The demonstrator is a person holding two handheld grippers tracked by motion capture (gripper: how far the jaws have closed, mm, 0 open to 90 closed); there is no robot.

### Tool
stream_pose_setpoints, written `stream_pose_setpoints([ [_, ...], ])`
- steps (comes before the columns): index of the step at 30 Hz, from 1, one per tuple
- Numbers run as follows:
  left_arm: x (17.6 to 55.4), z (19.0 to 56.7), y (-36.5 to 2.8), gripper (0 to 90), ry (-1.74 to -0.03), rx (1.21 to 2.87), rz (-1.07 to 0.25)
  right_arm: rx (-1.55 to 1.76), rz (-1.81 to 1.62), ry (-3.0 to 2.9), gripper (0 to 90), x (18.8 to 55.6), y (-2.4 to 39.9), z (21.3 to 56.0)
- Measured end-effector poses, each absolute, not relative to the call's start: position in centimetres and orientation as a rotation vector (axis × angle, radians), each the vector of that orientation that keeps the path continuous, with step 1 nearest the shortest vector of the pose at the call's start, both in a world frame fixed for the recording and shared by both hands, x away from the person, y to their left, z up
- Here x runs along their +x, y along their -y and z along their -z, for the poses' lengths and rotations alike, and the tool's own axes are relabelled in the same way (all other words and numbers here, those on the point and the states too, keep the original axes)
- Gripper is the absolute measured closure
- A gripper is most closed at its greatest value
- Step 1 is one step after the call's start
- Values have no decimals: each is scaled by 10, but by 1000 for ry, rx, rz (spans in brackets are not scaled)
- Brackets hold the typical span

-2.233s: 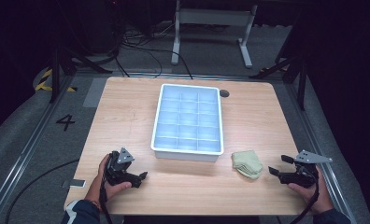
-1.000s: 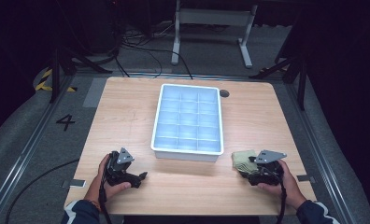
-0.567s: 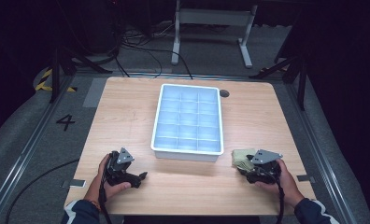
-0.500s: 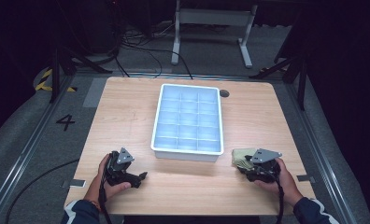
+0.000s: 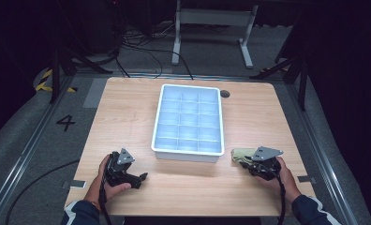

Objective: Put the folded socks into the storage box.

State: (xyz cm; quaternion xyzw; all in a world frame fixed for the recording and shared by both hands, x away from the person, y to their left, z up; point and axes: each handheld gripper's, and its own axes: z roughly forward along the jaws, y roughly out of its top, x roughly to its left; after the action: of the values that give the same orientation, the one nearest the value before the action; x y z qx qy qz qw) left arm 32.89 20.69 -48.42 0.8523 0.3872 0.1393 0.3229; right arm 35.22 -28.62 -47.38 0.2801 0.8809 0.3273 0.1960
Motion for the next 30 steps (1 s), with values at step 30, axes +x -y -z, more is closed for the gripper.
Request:
stream_pose_setpoints([
  [30, 329, 484, -207, 1, -1016, 2237, -364, 882, -1136, -2401, 764, 346, 322, 459],
])
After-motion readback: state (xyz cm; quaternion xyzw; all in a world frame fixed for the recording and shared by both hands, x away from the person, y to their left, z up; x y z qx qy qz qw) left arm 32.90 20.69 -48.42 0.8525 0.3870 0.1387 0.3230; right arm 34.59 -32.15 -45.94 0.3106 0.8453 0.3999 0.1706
